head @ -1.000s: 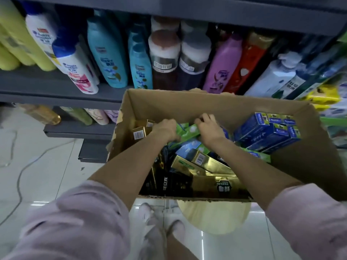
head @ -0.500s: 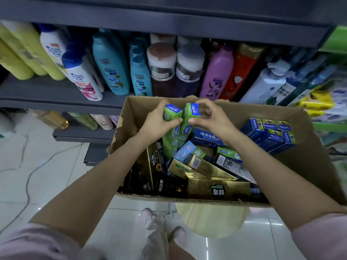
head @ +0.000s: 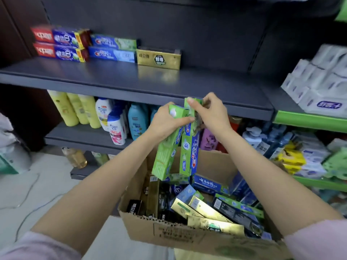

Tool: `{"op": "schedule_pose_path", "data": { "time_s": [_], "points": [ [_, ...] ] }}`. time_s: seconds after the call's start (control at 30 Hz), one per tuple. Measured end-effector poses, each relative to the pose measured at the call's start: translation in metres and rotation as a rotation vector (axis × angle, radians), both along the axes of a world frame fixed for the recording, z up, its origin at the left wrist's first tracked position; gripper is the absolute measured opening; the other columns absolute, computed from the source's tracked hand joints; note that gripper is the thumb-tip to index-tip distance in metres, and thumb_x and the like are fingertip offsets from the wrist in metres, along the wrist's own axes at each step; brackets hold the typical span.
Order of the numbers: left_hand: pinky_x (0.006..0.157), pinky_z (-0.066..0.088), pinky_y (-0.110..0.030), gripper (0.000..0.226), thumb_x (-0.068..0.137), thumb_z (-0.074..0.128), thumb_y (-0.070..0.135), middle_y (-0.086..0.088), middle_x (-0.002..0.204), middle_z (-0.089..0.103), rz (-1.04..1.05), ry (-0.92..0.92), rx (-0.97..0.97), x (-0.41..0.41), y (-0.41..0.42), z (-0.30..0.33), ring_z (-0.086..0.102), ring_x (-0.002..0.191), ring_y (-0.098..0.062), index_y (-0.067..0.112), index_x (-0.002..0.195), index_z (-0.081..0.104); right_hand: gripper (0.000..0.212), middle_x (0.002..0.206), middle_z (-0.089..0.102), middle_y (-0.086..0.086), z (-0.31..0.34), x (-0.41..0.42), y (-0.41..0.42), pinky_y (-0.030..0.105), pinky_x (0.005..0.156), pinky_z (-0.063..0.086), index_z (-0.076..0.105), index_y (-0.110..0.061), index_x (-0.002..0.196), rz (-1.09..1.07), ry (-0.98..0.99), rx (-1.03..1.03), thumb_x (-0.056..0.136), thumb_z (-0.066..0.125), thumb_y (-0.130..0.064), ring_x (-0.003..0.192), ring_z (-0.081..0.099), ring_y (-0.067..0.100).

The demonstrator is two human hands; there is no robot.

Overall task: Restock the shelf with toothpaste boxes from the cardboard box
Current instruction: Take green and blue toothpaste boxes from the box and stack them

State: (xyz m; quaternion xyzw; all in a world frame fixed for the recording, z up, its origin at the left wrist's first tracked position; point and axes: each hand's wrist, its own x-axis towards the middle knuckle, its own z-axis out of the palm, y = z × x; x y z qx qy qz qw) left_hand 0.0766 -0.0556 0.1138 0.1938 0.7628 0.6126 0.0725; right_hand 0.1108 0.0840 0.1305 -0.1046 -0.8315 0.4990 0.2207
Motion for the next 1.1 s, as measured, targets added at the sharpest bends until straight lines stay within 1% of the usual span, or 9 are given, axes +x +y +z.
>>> {"op": "schedule_pose_path", "data": {
  "time_s": [0.1,0.17,0.33,0.47,0.7,0.87,0.93,1.0,1.1],
  "points": [
    [0.076,0.054,-0.036,0.029,0.066,0.08,0.025,-0.001,0.074,0.068,0.102,0.012,0.054,-0.008,-0.012,0.026,0.066,0.071,-0.02,0.019,0.078,0.054,0.048,0.082,0.065,0.011,0.027,-0.008,-0.007,0.052,0.079,0.055,0.048,-0.019,0.073,0.101,-0.023,-0.061,0.079,0.05,-0.066,0.085,0.066,0.026],
    [0.067,0.051,-0.031,0.019,0.074,0.073,0.015,0.0,0.068,0.063,0.204,-0.024,0.181,-0.014,-0.024,0.042,0.06,0.062,-0.017,0.018,0.075,0.054,0.032,0.093,0.07,0.007,0.043,-0.012,-0.015,0.034,0.08,0.058,0.061,-0.021,0.098,0.294,-0.036,-0.251,0.094,0.043,-0.048,0.086,0.068,0.017],
    [0.063,0.053,-0.029,0.015,0.084,0.061,0.004,-0.003,0.065,0.066,0.232,-0.1,0.421,-0.043,-0.056,0.073,0.062,0.058,-0.017,0.014,0.072,0.062,0.047,0.099,0.069,0.003,0.055,-0.029,-0.042,0.018,0.062,0.051,0.04,-0.031,0.138,0.579,-0.161,-0.241,0.095,0.052,-0.018,0.069,0.066,0.005],
    [0.066,0.055,-0.032,0.007,0.079,0.069,0.009,-0.01,0.075,0.068,0.171,-0.084,0.279,-0.078,-0.087,0.096,0.064,0.06,-0.018,0.011,0.077,0.063,0.058,0.091,0.069,0.003,0.068,-0.067,-0.078,0.03,0.062,0.056,0.031,-0.022,0.144,0.461,-0.035,-0.327,0.093,0.055,-0.01,0.068,0.067,0.01],
    [0.082,0.056,-0.037,0.054,0.054,0.081,0.037,-0.007,0.093,0.071,0.108,0.145,-0.241,-0.171,-0.151,0.131,0.067,0.084,-0.021,0.007,0.096,0.065,0.092,0.091,0.064,0.003,0.087,-0.165,-0.141,0.045,0.077,0.056,-0.01,-0.033,0.148,0.285,0.117,-0.449,0.091,0.059,-0.012,0.076,0.066,0.018],
    [0.062,0.037,-0.03,0.035,0.066,0.076,0.03,0.003,0.074,0.051,0.063,0.535,-0.687,-0.222,-0.184,0.16,0.049,0.08,-0.023,0.013,0.085,0.051,0.122,0.138,0.026,0.008,0.104,-0.206,-0.165,0.029,0.106,0.026,-0.006,-0.03,0.15,-0.079,0.275,0.45,0.066,0.083,-0.032,0.129,0.027,0.02],
    [0.063,0.036,-0.029,0.036,0.068,0.074,0.03,0.005,0.07,0.047,0.022,0.623,-0.803,-0.237,-0.192,0.163,0.048,0.078,-0.023,0.015,0.084,0.046,0.095,0.152,0.018,0.007,0.115,-0.214,-0.172,0.035,0.114,0.02,0.02,-0.031,0.148,-0.084,0.248,0.845,0.073,0.076,-0.038,0.142,0.014,0.022],
    [0.063,0.036,-0.028,0.035,0.069,0.073,0.029,0.006,0.068,0.045,0.004,0.651,-0.827,-0.253,-0.198,0.163,0.048,0.076,-0.023,0.016,0.085,0.045,0.058,0.143,0.037,0.003,0.12,-0.23,-0.177,0.038,0.115,0.017,0.046,-0.026,0.136,0.006,0.112,1.064,0.083,0.065,-0.041,0.136,0.03,0.021],
    [0.063,0.036,-0.028,0.032,0.072,0.07,0.025,0.005,0.066,0.046,0.038,0.665,-0.746,-0.275,-0.208,0.159,0.049,0.078,-0.026,0.013,0.088,0.045,0.042,0.118,0.051,0.002,0.118,-0.252,-0.189,0.034,0.089,0.038,0.056,-0.021,0.119,-0.027,-0.029,1.006,0.085,0.062,-0.044,0.115,0.044,0.021]
  ]
}}
